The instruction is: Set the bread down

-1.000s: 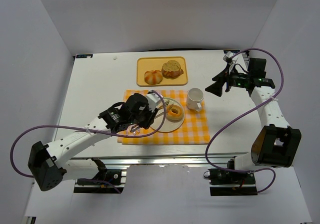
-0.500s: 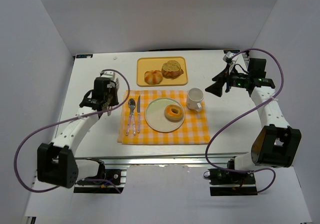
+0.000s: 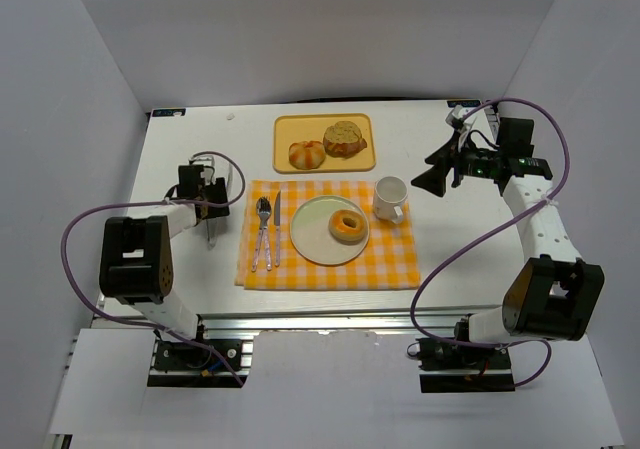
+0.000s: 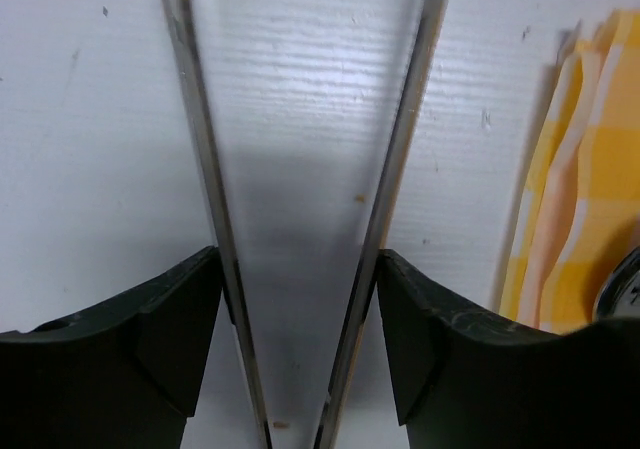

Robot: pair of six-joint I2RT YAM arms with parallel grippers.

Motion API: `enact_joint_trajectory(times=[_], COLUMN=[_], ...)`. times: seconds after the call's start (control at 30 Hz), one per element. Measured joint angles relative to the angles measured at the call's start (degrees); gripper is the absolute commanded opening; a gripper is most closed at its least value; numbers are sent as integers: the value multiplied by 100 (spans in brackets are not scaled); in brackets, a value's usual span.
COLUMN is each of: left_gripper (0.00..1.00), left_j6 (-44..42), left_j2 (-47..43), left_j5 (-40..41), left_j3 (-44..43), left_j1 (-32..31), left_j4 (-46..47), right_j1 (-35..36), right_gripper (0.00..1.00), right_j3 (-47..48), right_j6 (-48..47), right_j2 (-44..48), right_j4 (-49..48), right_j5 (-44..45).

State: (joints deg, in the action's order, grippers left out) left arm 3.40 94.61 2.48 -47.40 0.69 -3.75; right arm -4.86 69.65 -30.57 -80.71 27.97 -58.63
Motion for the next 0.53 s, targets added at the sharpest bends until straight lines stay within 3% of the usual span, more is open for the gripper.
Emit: enact_joint_trajectory(times=[0.1,0.13,0.33,0.53], left_gripper=[89,98,98,98], left_j6=[-28,-4,166,702], left_j2=[7,7,-348,-1711], left_j5=[-55,-59,-35,-66], left_j3=[0,0,70,225], left_j1=[101,122,177,177], left_j4=[227,282,334,297], right_j1=[0,0,0,0], right_gripper=[89,89,89,89], right_j3=[0,0,79,164], right_j6=[66,168,1032,1641], right_j2=[0,0,-28,-37], right_j4=[35,24,-157,-538], right_j5=[76,170,1438,2616])
